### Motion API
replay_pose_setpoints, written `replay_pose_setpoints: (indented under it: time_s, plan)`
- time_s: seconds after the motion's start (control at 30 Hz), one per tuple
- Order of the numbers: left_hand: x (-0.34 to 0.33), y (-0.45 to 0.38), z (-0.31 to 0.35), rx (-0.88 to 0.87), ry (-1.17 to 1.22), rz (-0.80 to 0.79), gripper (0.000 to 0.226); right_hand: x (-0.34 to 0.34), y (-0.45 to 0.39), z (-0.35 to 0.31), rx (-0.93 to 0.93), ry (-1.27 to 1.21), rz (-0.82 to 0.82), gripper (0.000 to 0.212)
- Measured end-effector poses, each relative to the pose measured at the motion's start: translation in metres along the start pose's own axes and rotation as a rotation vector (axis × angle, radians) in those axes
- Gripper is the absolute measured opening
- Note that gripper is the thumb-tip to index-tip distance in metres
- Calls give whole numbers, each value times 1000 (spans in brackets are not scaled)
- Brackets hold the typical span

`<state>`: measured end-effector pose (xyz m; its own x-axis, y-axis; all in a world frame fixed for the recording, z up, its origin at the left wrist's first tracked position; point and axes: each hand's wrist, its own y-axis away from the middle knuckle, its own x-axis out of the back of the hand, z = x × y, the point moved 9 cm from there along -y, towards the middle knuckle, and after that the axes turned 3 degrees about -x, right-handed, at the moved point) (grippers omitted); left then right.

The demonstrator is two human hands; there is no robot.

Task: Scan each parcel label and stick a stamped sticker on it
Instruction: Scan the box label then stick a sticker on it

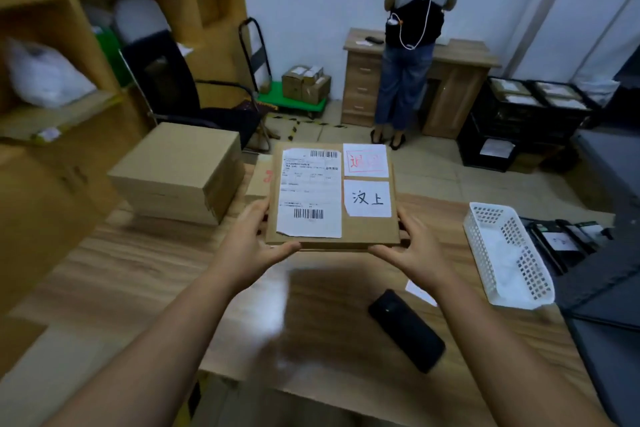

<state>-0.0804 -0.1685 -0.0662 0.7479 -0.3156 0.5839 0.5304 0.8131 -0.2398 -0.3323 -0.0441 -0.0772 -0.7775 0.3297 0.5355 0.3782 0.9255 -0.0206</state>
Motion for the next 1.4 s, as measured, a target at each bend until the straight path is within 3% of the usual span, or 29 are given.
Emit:
replay_pose_setpoints:
  time_s: [0.27, 0.63, 0.83, 1.07, 1.17, 1.27, 1.4]
  plan:
    - [108, 57, 71, -65, -34, 371, 93, 2, 3, -120, 310, -39, -22, 97]
    - [245, 171, 71, -26, -97, 590, 96, -93, 51, -252, 471, -146, -189, 105]
    - [357, 306, 20, 166, -198, 755, 102, -244, 107, -335, 551, -132, -394, 105]
    - [441, 550, -65, 582, -328, 1041, 107, -474, 234, -429, 687, -143, -853, 95]
    - [460, 662, -71, 755, -422, 1193, 106, -567, 312, -463, 751, -121, -1085, 91]
    - [463, 765, -69, 915, -478, 1349, 104, -646, 398, -493, 824, -124, -1289, 101]
    - [459, 859, -40, 1072, -574, 1522, 103, -726, 501, -518, 893, -176, -1538, 91]
